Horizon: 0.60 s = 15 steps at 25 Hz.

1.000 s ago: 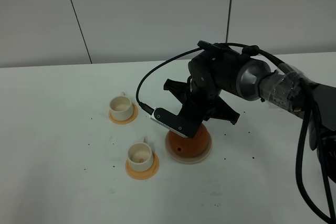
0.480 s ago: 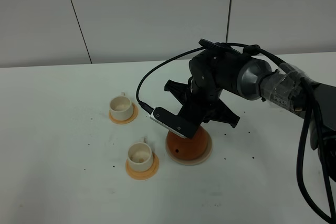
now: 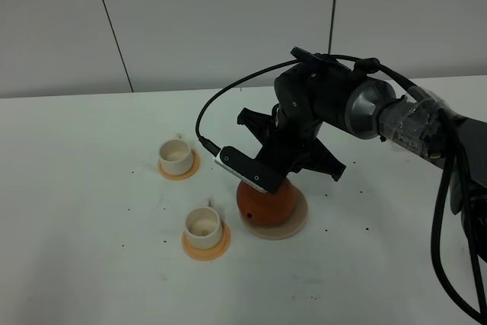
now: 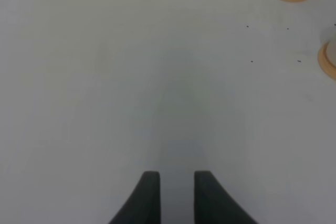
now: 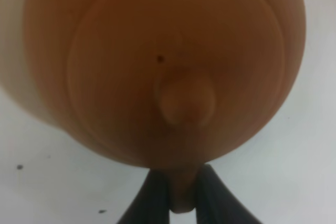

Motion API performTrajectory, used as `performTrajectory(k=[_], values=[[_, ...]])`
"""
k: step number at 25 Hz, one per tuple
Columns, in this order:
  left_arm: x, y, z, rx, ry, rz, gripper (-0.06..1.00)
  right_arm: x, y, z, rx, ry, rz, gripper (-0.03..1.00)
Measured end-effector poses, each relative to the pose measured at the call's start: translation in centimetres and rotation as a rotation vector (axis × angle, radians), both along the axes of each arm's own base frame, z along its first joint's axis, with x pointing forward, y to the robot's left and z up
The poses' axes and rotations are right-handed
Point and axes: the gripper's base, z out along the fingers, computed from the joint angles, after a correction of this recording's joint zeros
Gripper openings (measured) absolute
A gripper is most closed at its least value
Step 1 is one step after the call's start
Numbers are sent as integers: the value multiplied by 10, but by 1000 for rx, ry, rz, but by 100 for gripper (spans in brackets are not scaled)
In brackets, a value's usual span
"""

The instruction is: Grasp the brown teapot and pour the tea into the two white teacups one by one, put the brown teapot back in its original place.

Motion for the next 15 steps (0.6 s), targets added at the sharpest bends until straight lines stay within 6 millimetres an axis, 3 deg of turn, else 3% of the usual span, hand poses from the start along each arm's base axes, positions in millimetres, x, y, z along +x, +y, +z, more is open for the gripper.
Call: performTrajectory(k=[15], values=[[0,0,0,0,-1,0,23,3,-12,-1,-15,55,-71,10]])
